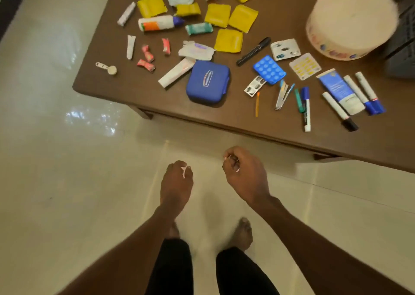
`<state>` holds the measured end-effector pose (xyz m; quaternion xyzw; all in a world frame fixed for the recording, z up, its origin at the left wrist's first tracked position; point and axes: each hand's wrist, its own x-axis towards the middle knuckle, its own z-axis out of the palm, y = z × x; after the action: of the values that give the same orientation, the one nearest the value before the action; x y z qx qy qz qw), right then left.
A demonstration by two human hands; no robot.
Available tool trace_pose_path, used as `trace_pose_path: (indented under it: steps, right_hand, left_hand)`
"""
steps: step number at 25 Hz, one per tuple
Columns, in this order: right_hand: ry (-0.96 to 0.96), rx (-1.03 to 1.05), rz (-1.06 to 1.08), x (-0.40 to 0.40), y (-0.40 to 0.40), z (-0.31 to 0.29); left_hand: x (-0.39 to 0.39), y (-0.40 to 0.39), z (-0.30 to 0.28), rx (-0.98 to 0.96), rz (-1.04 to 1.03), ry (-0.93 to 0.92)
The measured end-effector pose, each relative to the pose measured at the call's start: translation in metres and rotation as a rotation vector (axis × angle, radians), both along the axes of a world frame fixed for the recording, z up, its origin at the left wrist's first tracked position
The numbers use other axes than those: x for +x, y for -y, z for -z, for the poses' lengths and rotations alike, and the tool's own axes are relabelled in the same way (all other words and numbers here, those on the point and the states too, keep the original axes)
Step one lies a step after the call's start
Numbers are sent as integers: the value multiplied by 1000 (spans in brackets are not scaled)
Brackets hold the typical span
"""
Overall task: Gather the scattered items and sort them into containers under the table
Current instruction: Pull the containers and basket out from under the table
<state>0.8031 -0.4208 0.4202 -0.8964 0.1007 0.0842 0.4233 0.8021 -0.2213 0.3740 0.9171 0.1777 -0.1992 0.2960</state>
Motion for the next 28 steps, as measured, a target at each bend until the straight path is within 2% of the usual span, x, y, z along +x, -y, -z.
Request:
trace_pose_path:
  steps: [4, 7, 10, 15, 20, 22, 24, 26, 28]
  right_hand:
    - [-6, 34, -91, 23, -58, 70]
    - [46, -111, -159, 53, -87, 123]
    - [99, -280, -195, 96, -116, 191]
    - [242, -507, -236, 187, -156, 298]
    - [386, -672, -319, 286, -179, 357]
    - [515, -657, -260, 314, -191, 362]
    - [661, -571, -9, 335, -204, 356]
    - [621, -550, 201, 348, -212, 346]
    - [579, -626, 162, 356, -214, 343]
  left_hand:
    - [32, -70, 60, 225, 218, 129]
    - [65, -99, 106, 307, 360, 242]
    - [109, -115, 165, 330, 402, 288]
    - [183, -130, 275, 332, 355, 335]
    - [245, -147, 333, 342, 418, 417]
    - [255, -156, 349, 400, 471, 436]
    - [257, -159, 362, 496, 508, 499]
    - [257, -154, 365, 518, 499, 526]
    - [256, -149, 364, 504, 494, 523]
